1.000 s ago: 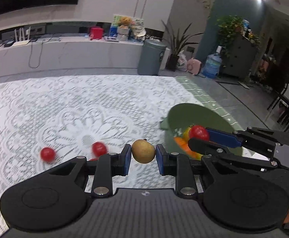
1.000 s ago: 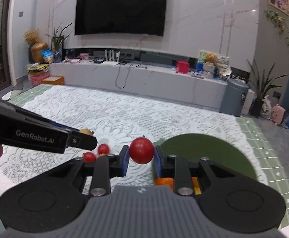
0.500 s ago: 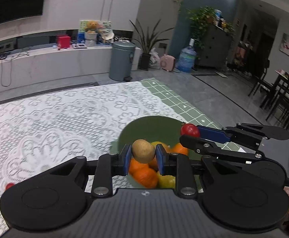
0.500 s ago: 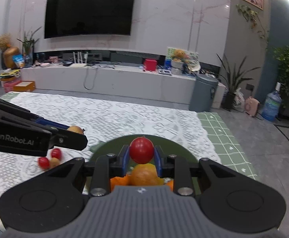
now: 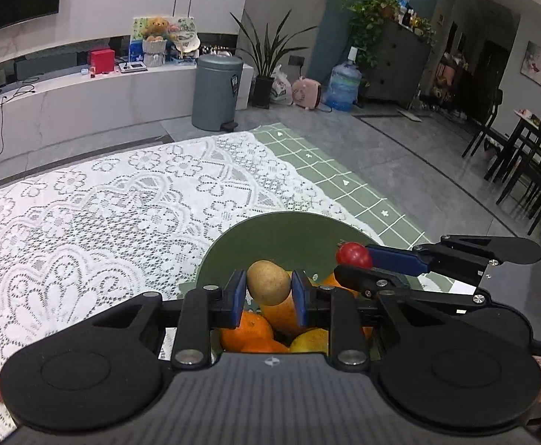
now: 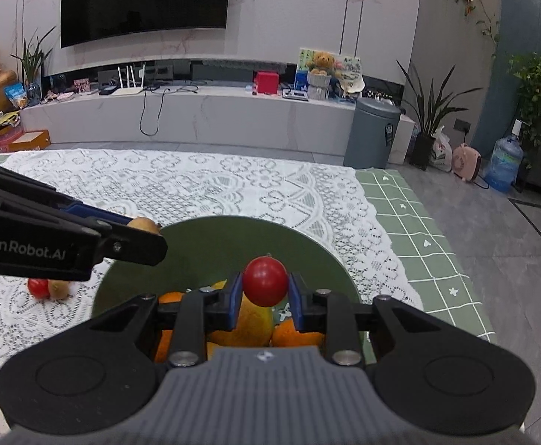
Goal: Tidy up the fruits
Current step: 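Carry the kiwi and the plum over the colander with both grippers, then lower the kiwi and plum into the colander and open both grippers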
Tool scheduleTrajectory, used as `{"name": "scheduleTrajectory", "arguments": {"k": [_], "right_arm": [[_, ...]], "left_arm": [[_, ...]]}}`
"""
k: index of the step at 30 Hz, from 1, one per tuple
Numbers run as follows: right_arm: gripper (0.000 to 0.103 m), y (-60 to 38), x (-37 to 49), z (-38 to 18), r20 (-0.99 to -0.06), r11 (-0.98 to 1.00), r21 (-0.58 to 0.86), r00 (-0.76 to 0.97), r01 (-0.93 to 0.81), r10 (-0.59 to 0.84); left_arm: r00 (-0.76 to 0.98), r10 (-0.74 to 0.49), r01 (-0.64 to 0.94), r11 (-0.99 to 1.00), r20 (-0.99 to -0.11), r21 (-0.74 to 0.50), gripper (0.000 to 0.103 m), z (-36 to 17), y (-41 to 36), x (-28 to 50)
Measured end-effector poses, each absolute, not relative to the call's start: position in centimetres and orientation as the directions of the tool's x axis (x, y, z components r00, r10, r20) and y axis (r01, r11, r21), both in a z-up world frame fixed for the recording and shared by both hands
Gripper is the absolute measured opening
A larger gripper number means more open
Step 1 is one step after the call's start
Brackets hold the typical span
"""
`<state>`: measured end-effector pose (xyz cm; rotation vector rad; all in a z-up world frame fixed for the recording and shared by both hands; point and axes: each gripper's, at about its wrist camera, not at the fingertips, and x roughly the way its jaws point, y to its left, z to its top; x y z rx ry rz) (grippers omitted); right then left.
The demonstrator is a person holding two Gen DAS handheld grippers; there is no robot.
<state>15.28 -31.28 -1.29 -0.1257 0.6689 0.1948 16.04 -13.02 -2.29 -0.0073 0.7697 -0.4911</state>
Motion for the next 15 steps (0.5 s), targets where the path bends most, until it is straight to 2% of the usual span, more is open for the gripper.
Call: {"name": "scheduleTrajectory", "arguments": {"k": [15], "right_arm": [[0.023, -31.5, 20.0, -3.6, -0.687, 0.976, -0.047, 0.716, -0.212, 0.123]], "left_arm": [[0.565, -0.389, 0.404, 0.899, -0.728, -0.167, 0.029, -4.9, -14.3, 19.4]]}}
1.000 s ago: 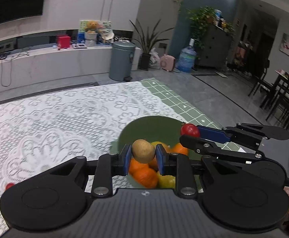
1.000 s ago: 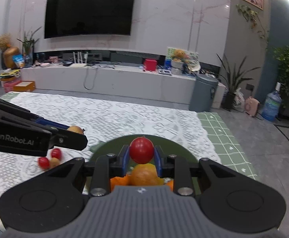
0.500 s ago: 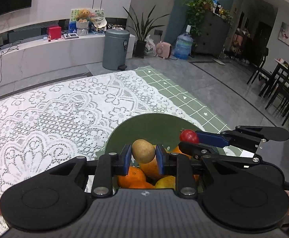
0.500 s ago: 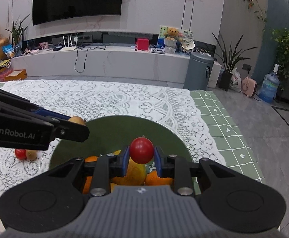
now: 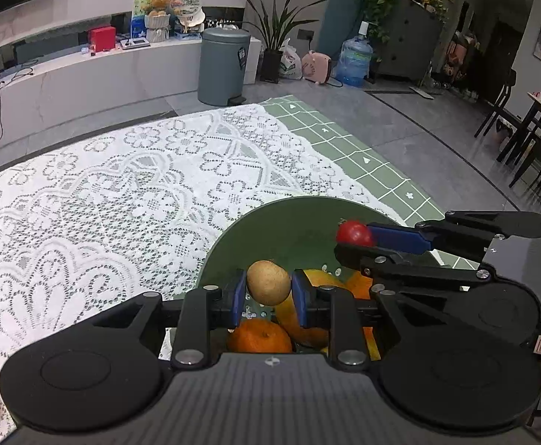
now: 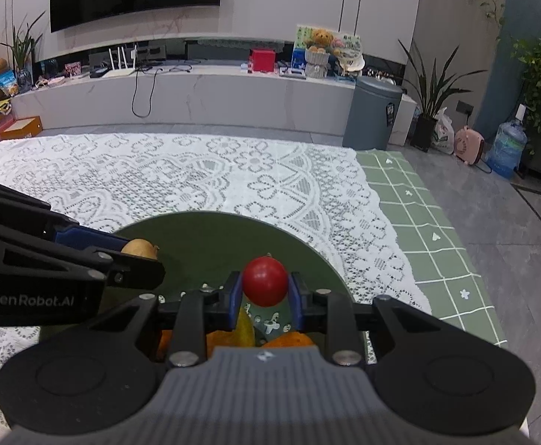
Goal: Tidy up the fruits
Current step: 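Lower the kiwi and plum into the colander and open both grippers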
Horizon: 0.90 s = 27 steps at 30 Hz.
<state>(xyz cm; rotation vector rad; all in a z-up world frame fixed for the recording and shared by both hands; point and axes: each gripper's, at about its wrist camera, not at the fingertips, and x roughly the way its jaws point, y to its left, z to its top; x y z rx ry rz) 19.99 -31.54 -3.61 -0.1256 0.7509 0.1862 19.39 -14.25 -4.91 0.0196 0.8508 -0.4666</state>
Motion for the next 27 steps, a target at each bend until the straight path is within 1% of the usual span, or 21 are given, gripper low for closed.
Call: {"name": "scheduleTrajectory", "arguments": {"k": [13, 27], "right_arm": [[0.023, -31.4, 21.6, -5.1, -0.730, 0.979, -0.042, 0.675, -0.201, 0.108], [0.025, -31.3, 21.4, -4.7, -0.733, 0.977, -0.059, 0.674, -0.203, 0.095]], "left_arm": [[0.530, -0.391, 0.404, 0.897, -0.753, -0.181, 0.030, -6.3, -14.6, 20.5], [0.519, -0.380, 0.408, 0.897, -0.765, -0.169, 0.030, -6.5, -14.8, 20.3]]}}
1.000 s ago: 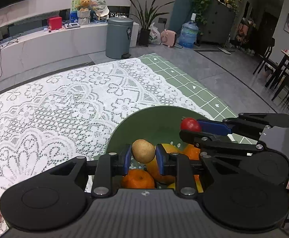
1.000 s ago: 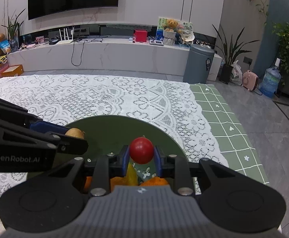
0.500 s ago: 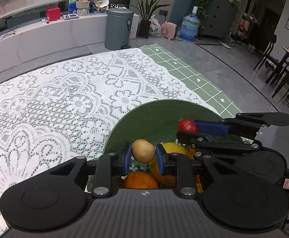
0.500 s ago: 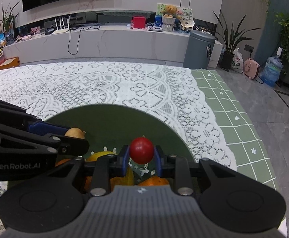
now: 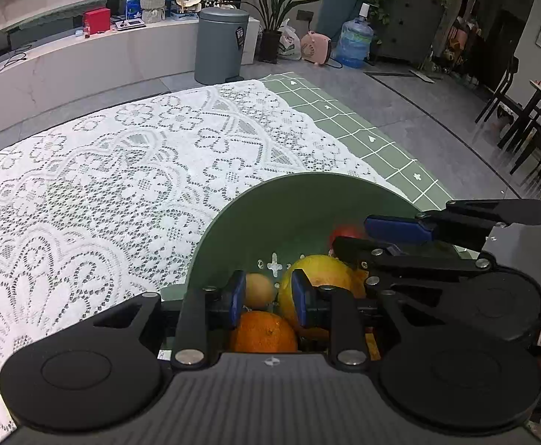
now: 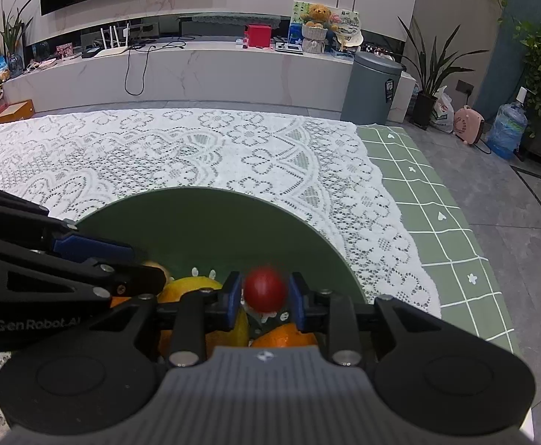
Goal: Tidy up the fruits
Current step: 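Lower the kiwi and plum into the colander and open both grippers, then withdraw both grippers from the colander toward the remaining fruit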
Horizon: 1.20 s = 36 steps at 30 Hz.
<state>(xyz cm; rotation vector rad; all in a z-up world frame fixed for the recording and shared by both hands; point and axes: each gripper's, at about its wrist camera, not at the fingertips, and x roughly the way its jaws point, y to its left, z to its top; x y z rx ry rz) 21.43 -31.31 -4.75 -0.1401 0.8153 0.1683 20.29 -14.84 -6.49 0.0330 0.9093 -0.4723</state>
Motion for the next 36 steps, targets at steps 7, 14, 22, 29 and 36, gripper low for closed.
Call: {"name": "scheduleTrajectory", "arguments": {"k": [7, 14, 22, 29, 36], "right_arm": [[0.037, -31.7, 20.7, -3.9, -0.722, 0.981, -0.060, 0.687, -0.183, 0.084], [0.055, -31.6, 19.2, -2.5, -0.690, 0.985, -0.071, 0.721, -0.155, 0.063], [0.058, -30.9, 16.6, -1.0, -0.657, 0.990, -0.032, 0.749, -0.138, 0.083], [0.067, -29.5, 14.4, 0.0, -0.630, 0.990, 0.006, 0.768, -0.140, 0.112], [0.073, -27.9, 11.8, 0.4, -0.598, 0.991, 0.020, 0.792, -0.136, 0.121]], "left_arm": [[0.529, -0.373, 0.393, 0.904, -0.762, -0.169, 0.039, -6.0, -14.5, 19.9], [0.563, -0.375, 0.389, 0.906, -0.736, -0.164, 0.043, -4.3, -14.0, 18.7], [0.613, -0.358, 0.361, 0.920, -0.705, -0.153, 0.043, -2.3, -12.3, 16.7], [0.650, -0.332, 0.344, 0.930, -0.684, -0.125, 0.043, -0.8, -11.1, 14.9], [0.687, -0.310, 0.322, 0.941, -0.657, -0.107, 0.046, 0.0, -9.6, 12.7]]}}
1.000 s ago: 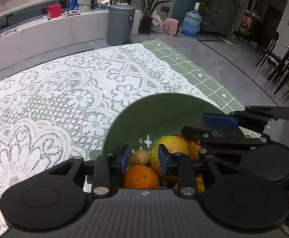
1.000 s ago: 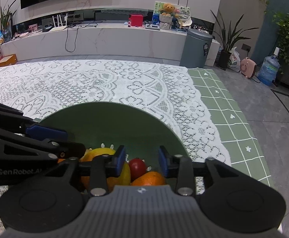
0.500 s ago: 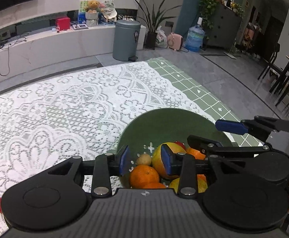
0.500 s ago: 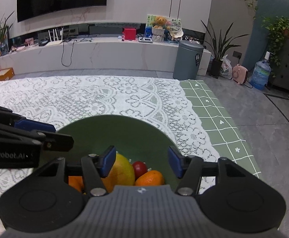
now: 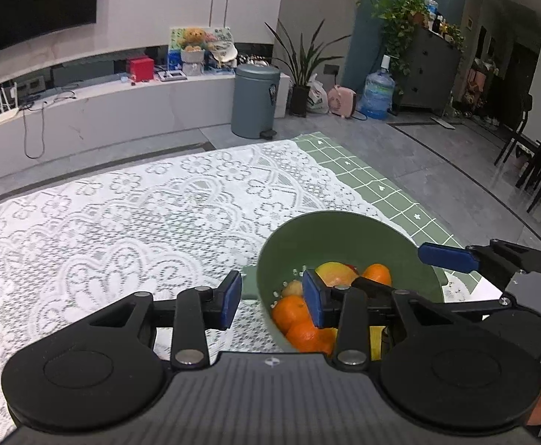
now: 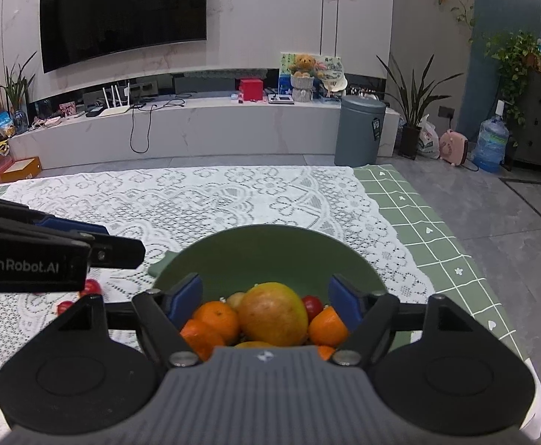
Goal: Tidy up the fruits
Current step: 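Withdraw both grippers from the colander toward the remaining fruit, then move the left gripper to a red plum while the right gripper approaches a brown kiwi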
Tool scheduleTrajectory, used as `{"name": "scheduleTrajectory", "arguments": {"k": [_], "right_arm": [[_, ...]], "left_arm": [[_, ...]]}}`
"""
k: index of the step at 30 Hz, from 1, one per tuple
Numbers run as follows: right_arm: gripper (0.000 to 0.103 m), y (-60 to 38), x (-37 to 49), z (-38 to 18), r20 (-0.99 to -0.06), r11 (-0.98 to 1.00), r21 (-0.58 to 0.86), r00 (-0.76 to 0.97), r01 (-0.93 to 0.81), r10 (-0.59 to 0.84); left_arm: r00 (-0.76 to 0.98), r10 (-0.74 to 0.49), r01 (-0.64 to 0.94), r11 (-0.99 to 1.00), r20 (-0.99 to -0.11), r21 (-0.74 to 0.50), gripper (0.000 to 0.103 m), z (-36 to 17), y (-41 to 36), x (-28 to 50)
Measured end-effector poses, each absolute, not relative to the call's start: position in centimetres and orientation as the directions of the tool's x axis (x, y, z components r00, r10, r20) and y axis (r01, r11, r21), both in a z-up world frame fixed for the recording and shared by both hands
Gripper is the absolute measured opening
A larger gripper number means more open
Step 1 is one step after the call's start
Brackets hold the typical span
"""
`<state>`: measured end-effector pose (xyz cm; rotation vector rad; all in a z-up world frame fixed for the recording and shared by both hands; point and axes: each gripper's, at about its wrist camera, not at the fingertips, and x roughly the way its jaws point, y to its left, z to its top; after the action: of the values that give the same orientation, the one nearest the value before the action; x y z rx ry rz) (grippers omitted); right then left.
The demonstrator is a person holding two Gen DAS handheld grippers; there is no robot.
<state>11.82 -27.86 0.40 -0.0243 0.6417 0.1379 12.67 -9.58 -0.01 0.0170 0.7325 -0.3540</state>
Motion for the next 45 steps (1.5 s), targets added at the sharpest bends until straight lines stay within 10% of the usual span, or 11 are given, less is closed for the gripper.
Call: {"name": "scheduleTrajectory", "arguments": {"k": [36, 45], "right_arm": [[0.078, -16.5, 6.2, -3.4, -0.630, 0.922, 0.017, 0.712, -0.386, 0.309], [0.058, -15.1, 7.4, -4.8, -0.671, 0.900, 0.027, 0.660, -0.436, 0.339]], "left_arm": [[0.698, -0.192, 0.056, 0.975, -0.690, -0.214, 0.049, -5.0, 3.1, 5.6], [0.689, -0.186, 0.012, 0.969, -0.701, -0.245, 0.049, -6.6, 4.8, 6.4]]}}
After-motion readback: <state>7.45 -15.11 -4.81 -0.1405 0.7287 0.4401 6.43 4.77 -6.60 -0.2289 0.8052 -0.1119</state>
